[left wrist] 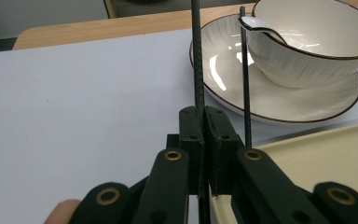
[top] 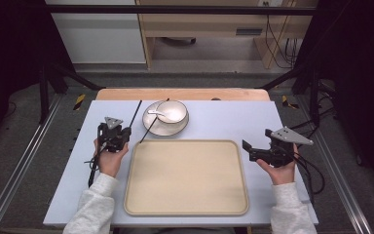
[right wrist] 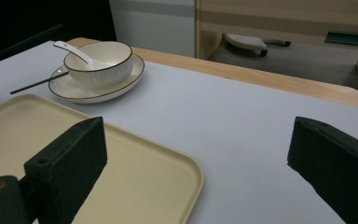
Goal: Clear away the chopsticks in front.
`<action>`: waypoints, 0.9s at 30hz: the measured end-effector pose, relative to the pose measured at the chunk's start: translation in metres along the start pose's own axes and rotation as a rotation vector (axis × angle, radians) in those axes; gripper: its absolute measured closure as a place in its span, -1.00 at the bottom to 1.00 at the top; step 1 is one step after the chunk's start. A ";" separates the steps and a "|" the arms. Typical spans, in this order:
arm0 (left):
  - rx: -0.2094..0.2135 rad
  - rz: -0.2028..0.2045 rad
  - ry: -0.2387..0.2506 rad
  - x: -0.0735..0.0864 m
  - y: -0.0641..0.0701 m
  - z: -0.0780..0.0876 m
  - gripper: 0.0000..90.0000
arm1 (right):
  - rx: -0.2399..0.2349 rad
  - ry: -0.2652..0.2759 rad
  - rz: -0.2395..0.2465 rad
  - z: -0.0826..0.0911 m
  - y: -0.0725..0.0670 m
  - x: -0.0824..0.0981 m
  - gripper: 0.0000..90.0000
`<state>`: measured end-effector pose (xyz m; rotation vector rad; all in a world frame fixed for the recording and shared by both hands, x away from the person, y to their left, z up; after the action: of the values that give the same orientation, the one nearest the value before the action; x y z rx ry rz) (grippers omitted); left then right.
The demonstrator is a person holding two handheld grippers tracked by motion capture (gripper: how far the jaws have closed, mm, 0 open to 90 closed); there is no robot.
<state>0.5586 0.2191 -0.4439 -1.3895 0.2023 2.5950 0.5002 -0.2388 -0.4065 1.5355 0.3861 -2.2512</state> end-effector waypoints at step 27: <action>-0.030 0.104 0.044 0.062 0.052 0.075 0.91 | -0.014 0.009 -0.002 0.008 -0.005 -0.002 -0.91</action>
<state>0.4525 0.1910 -0.4530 -1.4858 0.2501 2.6623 0.4917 -0.2377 -0.4018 1.5398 0.4053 -2.2388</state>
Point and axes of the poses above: each handheld gripper's, and its own axes: z roughly backward along the jaws, x roughly out of its underside, y roughly to its right, the point moved 4 cm from there along -z, roughly forward along the jaws, and after that the axes turned 2 degrees about z, right-handed, at the moved point
